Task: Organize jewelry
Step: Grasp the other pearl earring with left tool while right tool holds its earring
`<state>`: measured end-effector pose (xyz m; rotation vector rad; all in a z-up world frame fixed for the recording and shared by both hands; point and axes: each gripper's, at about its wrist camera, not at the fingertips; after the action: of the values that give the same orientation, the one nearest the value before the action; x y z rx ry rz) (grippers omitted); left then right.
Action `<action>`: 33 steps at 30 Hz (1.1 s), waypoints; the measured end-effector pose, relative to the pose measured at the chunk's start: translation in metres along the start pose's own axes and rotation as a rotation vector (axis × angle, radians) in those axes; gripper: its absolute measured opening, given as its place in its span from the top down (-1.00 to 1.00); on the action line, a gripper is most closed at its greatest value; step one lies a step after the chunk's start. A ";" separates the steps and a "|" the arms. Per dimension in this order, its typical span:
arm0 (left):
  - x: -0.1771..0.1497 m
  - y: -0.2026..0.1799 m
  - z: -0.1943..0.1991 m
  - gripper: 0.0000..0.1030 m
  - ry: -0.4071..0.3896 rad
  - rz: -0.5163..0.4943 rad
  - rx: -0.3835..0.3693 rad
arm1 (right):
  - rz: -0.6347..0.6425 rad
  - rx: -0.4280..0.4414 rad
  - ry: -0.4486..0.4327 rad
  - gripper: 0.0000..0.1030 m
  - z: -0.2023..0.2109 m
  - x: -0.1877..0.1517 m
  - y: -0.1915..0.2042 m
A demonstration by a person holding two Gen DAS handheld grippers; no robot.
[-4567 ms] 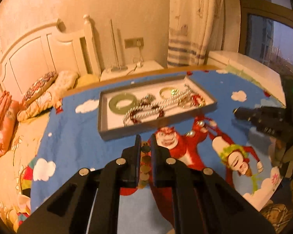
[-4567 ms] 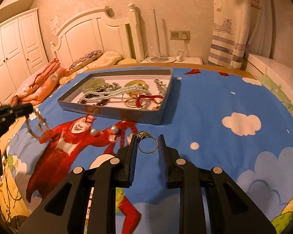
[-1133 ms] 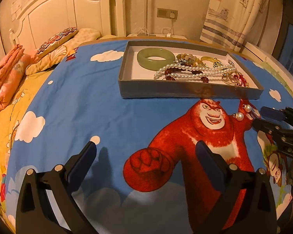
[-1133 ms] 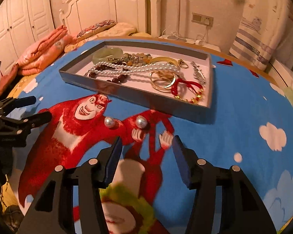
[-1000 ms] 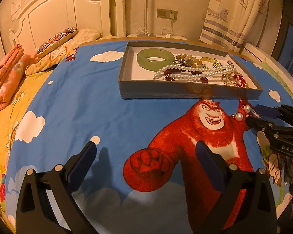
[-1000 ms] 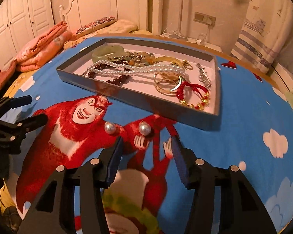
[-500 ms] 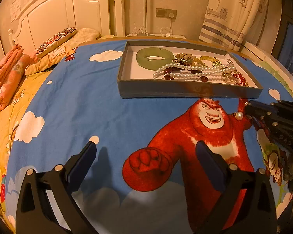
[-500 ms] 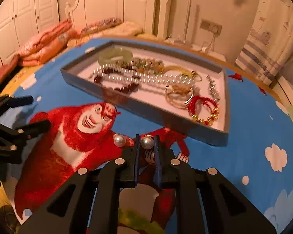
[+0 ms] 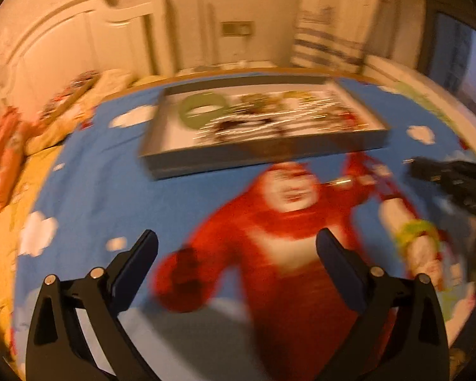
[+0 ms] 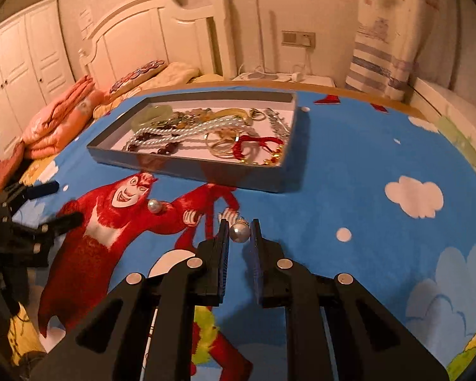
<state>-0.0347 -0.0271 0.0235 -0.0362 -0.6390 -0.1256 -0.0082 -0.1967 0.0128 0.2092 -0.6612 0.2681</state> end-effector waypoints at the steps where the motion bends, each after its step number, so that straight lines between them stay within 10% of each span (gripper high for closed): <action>1: 0.005 -0.015 -0.001 -0.77 0.002 -0.029 -0.037 | 0.008 -0.001 0.001 0.75 0.000 0.000 0.002; 17: 0.038 -0.069 -0.046 0.61 0.051 -0.125 -0.077 | 0.012 0.024 -0.008 0.74 0.002 0.000 0.001; 33: 0.022 -0.052 -0.017 0.64 -0.043 -0.067 -0.086 | 0.044 -0.009 -0.010 0.74 0.003 -0.001 0.009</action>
<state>-0.0135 -0.0825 0.0225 -0.1005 -0.6772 -0.2172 -0.0132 -0.1896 0.0153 0.1876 -0.6779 0.3067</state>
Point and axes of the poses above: each gripper's, at about its wrist camera, not at the fingertips, and z roughly against the way its jaws point, y to its left, x to its top, and after that the axes turned 5 degrees about y, right-handed
